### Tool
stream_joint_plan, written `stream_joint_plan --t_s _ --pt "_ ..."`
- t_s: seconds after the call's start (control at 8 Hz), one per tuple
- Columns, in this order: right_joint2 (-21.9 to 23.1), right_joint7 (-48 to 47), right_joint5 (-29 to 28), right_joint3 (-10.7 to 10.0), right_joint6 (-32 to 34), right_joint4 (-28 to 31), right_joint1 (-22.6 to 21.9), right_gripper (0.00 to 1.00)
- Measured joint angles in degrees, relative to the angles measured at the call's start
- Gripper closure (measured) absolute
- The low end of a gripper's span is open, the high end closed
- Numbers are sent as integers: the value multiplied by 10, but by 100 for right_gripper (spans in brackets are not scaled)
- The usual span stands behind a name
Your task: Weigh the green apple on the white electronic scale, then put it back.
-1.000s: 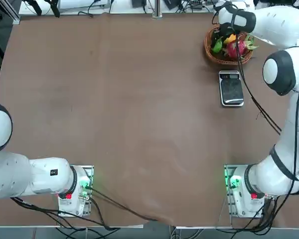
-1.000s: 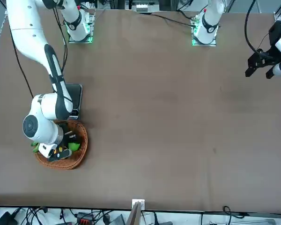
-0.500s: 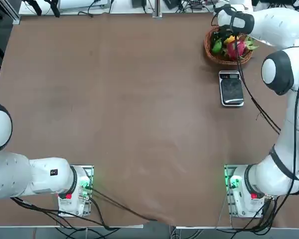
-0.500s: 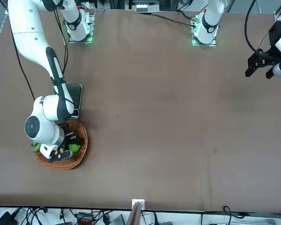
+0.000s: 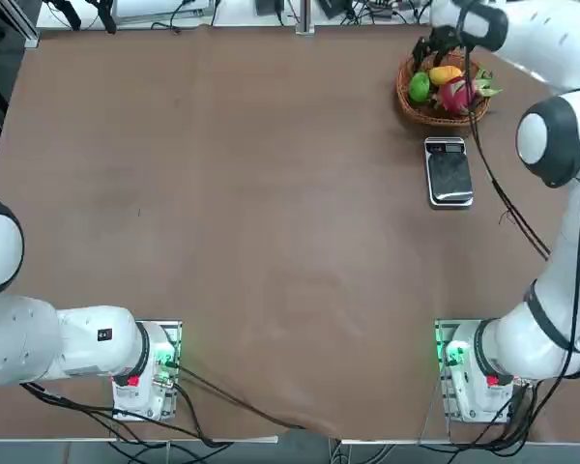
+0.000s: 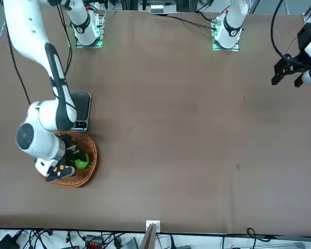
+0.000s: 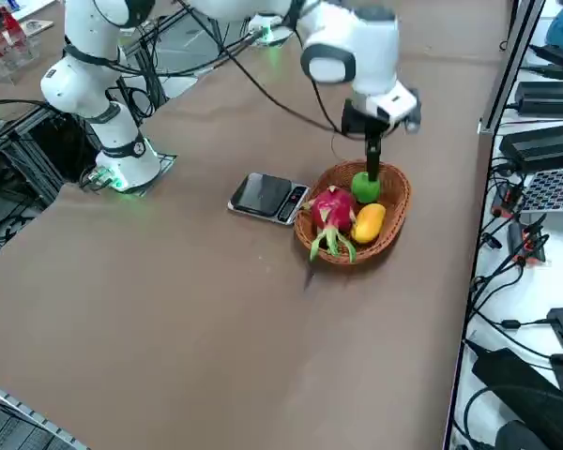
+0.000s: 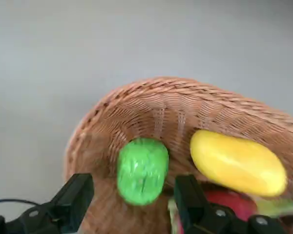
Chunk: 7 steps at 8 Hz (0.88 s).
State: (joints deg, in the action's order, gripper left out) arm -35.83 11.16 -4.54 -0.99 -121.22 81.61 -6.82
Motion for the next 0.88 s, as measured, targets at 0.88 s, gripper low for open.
stream_joint_plan --t_s 0.88 --pt "185 -8 0 -4 188 0 0 0"
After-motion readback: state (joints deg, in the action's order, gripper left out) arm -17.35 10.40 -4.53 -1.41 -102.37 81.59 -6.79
